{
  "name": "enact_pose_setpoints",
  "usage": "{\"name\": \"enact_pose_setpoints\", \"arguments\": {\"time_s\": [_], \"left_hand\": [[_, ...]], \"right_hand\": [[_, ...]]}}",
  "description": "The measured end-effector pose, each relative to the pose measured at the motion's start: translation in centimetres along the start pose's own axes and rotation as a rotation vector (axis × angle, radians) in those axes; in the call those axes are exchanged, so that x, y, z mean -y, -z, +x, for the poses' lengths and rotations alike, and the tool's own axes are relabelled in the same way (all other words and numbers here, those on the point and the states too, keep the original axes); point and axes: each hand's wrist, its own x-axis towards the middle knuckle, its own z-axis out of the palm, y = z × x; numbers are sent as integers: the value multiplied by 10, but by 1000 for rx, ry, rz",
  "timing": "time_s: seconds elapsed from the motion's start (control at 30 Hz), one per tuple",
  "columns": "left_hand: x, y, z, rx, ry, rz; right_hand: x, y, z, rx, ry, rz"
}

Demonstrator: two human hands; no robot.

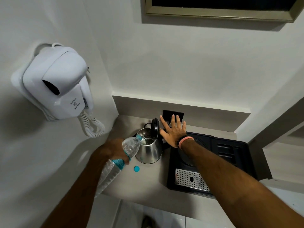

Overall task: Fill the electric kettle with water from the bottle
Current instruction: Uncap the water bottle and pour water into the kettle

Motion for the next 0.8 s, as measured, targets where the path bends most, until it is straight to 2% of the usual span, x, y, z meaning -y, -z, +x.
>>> {"name": "enact_pose_setpoints", "arguments": {"time_s": [0.8], "left_hand": [[7, 1, 8, 6, 4, 55]], "right_hand": [[2, 4, -4, 24, -10, 9]]}}
